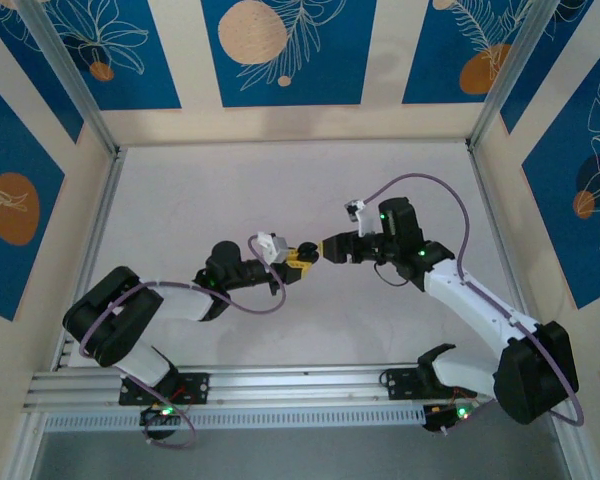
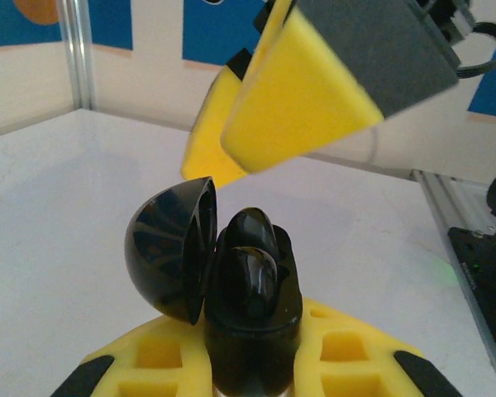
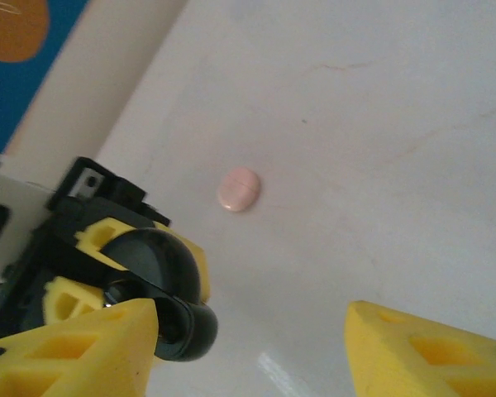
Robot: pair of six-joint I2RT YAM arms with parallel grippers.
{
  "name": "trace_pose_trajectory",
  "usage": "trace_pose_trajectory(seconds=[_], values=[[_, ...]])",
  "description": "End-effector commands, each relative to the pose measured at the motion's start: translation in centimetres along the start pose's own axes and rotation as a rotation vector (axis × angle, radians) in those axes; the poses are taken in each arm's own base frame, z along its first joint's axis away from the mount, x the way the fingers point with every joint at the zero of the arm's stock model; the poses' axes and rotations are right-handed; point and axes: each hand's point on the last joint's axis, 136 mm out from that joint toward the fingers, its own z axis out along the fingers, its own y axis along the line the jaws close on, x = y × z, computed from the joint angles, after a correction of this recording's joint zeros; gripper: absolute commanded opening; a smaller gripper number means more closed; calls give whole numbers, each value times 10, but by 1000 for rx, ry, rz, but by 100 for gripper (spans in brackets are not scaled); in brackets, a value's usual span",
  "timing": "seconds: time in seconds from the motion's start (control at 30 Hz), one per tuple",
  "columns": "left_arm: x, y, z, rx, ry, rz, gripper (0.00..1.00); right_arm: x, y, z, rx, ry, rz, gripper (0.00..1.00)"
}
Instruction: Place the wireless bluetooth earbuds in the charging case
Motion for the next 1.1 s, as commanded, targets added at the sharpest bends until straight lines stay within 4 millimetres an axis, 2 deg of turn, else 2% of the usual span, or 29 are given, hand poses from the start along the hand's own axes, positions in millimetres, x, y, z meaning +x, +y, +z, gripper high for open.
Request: trace_pose_trajectory(seconds=[0.0,0.07,0.4,0.73,0.83,1.07], values=[[-15,-19,0,103,-62,29,16,-6,39,-10,-229,-1,-49,61],[-17,-22,2,133,-74,22,16,-4,47,-9,-295,25,-50,61],[-20,-22,6,162,-114,-18,16,-2,58,-2,-423,88,-27,59],[0,8,14,5,-2,-126,16,5,64,-21,-453,48,-55,46],[10,19,19,-41,63,-228,15,3,43,-21,-346,22,6,46],[46,42,35,-154,259,-577,15,1,-53,-26,34,-52,333,47]])
